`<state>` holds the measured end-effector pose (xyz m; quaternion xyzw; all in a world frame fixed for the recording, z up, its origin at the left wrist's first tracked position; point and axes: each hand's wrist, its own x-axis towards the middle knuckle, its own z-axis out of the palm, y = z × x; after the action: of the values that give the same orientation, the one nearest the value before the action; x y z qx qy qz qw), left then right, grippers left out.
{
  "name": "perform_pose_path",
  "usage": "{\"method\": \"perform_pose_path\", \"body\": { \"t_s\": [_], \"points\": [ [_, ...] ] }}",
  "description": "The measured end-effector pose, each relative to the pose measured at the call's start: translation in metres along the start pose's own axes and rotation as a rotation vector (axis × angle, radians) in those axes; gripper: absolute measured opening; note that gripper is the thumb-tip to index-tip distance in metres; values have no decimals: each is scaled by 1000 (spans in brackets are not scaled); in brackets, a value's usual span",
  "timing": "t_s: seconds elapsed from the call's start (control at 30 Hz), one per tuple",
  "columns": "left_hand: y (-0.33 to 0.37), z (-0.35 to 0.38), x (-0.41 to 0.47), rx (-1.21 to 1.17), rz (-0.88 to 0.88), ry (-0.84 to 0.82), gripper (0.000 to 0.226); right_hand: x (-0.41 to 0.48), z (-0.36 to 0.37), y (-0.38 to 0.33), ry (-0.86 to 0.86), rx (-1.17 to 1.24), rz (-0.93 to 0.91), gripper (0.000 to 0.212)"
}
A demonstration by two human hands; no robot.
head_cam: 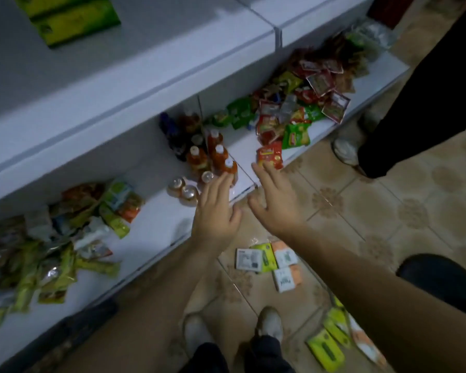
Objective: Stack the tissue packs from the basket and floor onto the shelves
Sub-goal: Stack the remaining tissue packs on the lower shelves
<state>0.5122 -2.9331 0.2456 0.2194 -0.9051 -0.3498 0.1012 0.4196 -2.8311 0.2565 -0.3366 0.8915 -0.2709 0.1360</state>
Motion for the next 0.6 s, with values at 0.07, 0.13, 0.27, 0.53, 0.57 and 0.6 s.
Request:
{"method": "perform_pose_path", "body": {
  "t_s": [0.07, 0.13, 0.27, 0.53, 0.57, 0.6],
  "points": [
    [-24, 34, -28, 37, -117, -168, 56, -29, 29, 35, -152, -32, 88, 57],
    [-52, 67, -54, 102, -254, -430, 50, -56, 59, 70, -287, -69, 152, 55],
    [-104, 124, -95, 112, -476, -800, 46, -91, 120, 127, -525, -106, 332, 53],
    [-231, 278, -99, 143, -472, -815, 53, -89, 277, 242, -643, -82, 477, 51],
    [-247, 300, -98, 113, -487, -805, 54, -86, 298, 256, -640, -65, 490, 53],
    [-259, 319, -95, 77, -513, -804, 55, -84, 317, 269, -631, -50, 505, 54]
  ]
}}
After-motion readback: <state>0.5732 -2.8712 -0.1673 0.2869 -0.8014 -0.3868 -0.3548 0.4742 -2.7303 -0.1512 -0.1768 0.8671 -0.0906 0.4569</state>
